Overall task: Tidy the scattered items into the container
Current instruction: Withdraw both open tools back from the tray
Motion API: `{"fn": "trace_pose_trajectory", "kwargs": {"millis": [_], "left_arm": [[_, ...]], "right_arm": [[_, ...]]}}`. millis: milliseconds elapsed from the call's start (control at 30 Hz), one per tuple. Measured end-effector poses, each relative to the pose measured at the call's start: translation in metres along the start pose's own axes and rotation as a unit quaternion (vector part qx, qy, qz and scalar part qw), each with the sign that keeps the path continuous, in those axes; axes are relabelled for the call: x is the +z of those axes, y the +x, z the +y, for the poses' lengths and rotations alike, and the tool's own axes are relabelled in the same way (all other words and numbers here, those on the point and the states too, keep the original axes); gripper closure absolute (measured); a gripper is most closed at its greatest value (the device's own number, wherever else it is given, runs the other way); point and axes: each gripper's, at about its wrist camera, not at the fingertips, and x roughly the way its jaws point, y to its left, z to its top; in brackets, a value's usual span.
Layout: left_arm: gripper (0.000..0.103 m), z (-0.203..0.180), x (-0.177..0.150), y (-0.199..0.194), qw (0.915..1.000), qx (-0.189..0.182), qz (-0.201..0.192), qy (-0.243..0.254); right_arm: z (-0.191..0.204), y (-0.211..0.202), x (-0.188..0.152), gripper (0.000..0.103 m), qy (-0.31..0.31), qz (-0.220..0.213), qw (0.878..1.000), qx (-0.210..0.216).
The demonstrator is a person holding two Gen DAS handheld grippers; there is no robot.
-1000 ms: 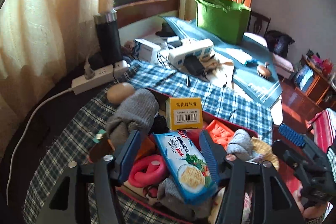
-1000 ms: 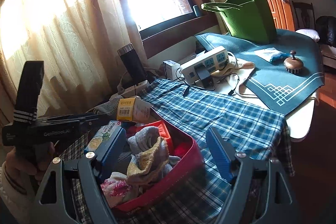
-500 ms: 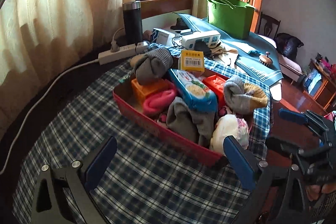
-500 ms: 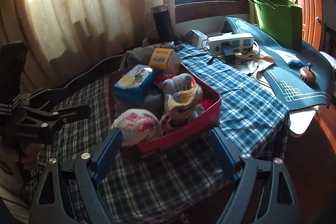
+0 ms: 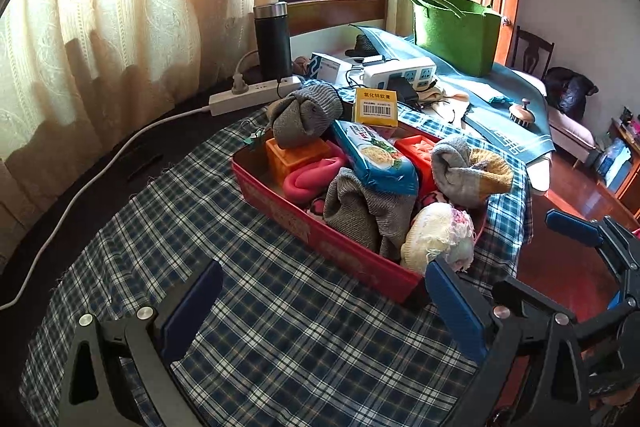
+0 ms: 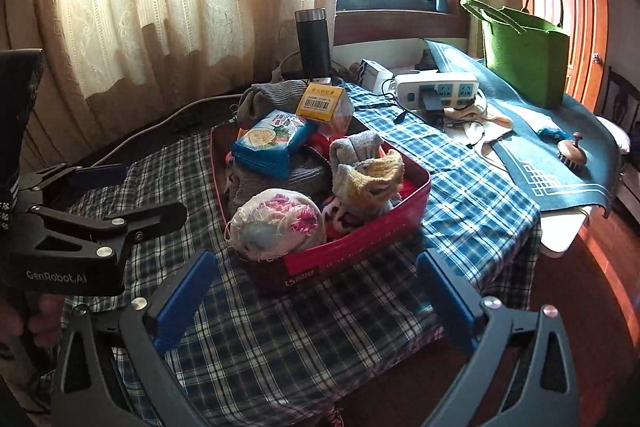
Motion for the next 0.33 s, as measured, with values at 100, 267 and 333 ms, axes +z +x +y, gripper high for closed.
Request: {"fn": "trace_pose_trajectory", "kwargs": {"millis": [100,267,333], "left_arm": [[0.000,0.0007,0.0000,-0.0015,1.0000,0.000,-0.002,-0.003],[0.000,0.0000,-0.0006,-0.0040,1.0000,-0.001,-0.009,-0.001],[0.000,-0.0001,-0.0012,-0.0050,0.9999,0.002,-0.012,0.002]], "right_arm": [[0.0024,0.0005,-0.0005,0.002,-0.004,0.000,1.000,-0.005],[0.0044,0.0015,0.0006,0.001,-0.005,-0.002,1.000,-0.005],[0.0053,0.0021,0.0009,0.001,-0.004,-0.002,1.000,-0.005]]}}
